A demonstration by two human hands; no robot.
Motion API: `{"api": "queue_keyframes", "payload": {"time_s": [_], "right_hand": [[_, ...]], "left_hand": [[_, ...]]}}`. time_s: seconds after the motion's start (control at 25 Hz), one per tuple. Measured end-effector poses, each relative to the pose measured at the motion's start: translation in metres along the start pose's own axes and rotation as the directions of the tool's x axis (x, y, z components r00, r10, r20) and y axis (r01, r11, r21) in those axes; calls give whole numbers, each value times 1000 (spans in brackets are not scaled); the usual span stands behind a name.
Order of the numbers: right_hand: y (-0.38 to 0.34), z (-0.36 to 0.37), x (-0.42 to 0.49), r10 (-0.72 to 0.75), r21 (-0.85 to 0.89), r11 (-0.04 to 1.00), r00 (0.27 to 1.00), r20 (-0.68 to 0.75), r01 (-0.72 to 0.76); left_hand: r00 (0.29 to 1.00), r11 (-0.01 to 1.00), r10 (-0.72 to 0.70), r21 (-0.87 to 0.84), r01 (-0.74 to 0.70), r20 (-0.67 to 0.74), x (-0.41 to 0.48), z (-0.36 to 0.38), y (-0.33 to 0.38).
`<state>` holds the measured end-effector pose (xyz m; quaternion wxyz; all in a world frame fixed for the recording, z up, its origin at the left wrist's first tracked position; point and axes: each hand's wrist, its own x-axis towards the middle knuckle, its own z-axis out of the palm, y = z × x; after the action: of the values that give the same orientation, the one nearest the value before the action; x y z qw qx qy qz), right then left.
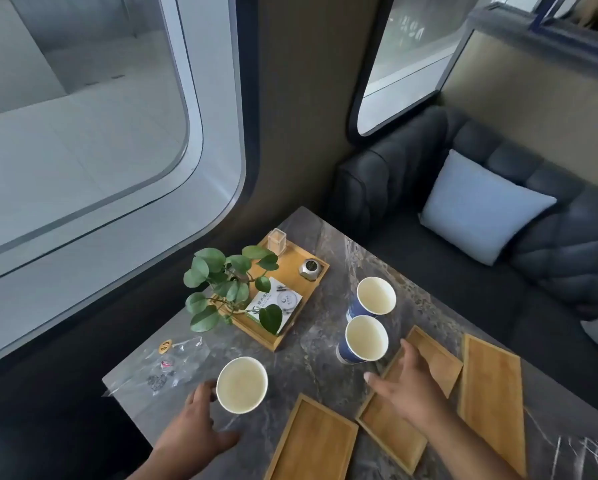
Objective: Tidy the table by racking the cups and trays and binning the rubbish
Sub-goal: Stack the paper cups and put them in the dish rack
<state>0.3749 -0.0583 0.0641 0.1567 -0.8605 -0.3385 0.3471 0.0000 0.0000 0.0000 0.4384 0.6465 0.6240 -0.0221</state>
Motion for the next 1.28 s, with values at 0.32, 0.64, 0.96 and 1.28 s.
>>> {"api": "queue_keyframes", "payload": {"time_s": [0.32, 0.64, 0.96, 1.28], "right_hand": [[-29, -3, 12, -308, -204, 940, 937, -163, 274], [-34, 5, 26, -335, -307, 908, 934, -126, 284], [-31, 19, 19, -443, -408, 837, 889, -115, 365], [-43, -48, -57, -550, -119, 832, 777, -307, 542]], "left_hand": [[971, 988, 152, 22, -151, -183, 1, 1, 19], [933, 978, 199, -3, -209, -300, -3, 5, 34], [900, 953, 304, 95, -289, -313, -10, 5, 62], [827, 882, 466, 238, -407, -314, -6, 3, 117]]}}
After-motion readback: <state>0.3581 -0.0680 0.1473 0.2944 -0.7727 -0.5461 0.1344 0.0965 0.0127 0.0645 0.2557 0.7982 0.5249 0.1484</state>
